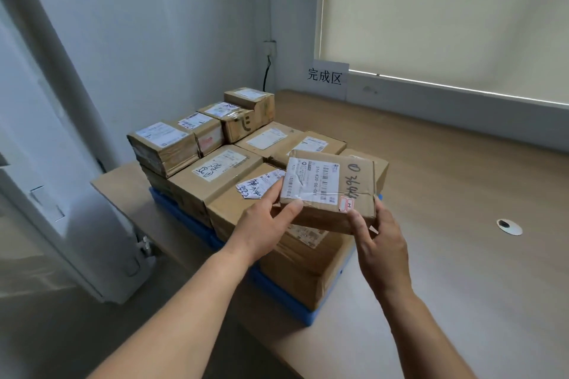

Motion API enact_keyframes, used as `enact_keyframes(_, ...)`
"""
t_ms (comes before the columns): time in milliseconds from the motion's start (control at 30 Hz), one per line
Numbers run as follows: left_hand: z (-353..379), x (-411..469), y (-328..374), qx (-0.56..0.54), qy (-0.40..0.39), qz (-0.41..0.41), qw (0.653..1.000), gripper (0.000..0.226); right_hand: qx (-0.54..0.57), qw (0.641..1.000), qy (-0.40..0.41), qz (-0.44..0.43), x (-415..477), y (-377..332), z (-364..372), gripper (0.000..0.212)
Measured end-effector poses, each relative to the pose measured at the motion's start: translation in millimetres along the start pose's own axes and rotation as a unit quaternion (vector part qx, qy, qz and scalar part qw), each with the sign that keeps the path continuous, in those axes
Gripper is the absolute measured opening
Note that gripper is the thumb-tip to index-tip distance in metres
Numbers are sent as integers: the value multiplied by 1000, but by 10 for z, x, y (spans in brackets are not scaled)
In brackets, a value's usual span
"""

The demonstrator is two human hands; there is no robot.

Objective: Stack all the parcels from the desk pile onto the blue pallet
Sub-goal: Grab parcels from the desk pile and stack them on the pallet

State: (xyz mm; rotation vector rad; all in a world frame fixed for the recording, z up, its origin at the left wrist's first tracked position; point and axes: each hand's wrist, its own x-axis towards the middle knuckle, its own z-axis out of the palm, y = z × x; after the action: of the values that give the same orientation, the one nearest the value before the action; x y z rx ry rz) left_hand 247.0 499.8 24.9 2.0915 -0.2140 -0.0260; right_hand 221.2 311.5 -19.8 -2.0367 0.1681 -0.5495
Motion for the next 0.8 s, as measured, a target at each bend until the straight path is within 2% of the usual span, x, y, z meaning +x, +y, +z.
enact_keyframes(100,-132,422,-47,24,-6,2,1000,48,6,1000,9,6,344,-24,214,57)
enact_keyframes(267,-316,1054,-139,55,-2,26,998,48,4,1000,13,6,798,-74,530,73)
enact_keyframes(400,-520,1514,-208,66,-16,25,997,48,-11,1000,15,17,1174,-119,775,69)
enact_keyframes(467,-644,1770,-242,80,-22,22,996,51,-11,999,15,26,1355,-168,904,59)
enact_keyframes(600,-871,2303,-253,119,-64,53,989,48,-25,999,33,30,1703,-307,1187,47)
enact_keyframes(667,-997,2590,-276,127,-91,64,986,49,-34,998,50,33,1863,-384,1331,46)
enact_keyframes(800,-1303,3197,-309,211,-117,103,965,47,-45,995,76,47,2216,-530,1618,48)
